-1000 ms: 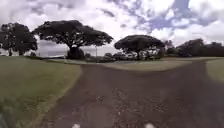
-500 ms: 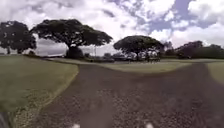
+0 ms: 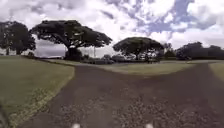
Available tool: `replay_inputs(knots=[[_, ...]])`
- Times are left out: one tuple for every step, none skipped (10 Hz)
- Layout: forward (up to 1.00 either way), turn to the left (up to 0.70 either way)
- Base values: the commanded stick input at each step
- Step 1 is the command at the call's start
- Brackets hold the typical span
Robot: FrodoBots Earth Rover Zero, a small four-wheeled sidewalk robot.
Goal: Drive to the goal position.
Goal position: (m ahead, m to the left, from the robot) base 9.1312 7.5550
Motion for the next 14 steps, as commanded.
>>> replay_inputs(knots=[[0.70, 0.00], [0.70, 0.00], [0.70, 0.00], [0.70, 0.00], [0.70, 0.00], [0.70, 0.00], [0.70, 0.00], [0.70, 0.00], [0.70, 0.00], [0.70, 0.00], [0.70, 0.00], [0.70, 0.00], [0.70, 0.00], [0.70, 0.00]])
